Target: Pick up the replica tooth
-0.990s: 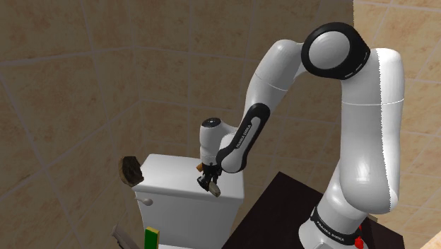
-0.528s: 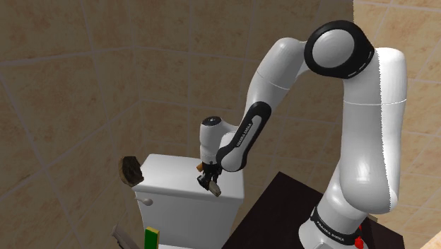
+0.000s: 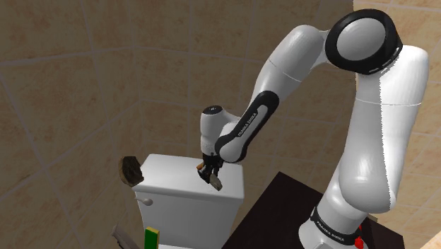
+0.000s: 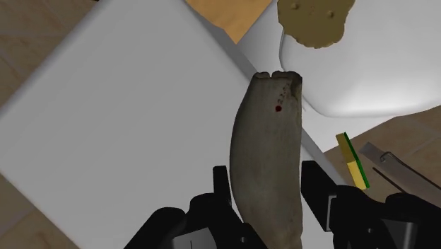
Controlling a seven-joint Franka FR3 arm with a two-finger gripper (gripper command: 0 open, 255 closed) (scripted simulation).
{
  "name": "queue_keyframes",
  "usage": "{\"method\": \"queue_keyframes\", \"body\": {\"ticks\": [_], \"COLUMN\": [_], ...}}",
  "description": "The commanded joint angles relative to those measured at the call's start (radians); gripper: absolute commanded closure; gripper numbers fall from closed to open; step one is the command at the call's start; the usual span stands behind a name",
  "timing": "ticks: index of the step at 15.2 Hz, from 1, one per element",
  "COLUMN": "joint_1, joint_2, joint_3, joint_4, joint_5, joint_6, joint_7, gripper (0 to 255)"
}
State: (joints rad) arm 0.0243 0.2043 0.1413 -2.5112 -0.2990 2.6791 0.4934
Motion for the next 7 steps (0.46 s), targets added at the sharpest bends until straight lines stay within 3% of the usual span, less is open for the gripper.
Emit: {"method": "queue_keyframes", "body": {"ticks": [1, 7], "joint_1": [-0.004, -0.010], "joint_2": [-0.027, -0.087], "joint_3": [0.008, 0.022], "joint_4": [-0.004, -0.007], "joint_5": [0.019, 0.059], "joint_6": [-0.022, -0.076], "joint_7": [-0.015, -0.049], "gripper": [255, 255]}}
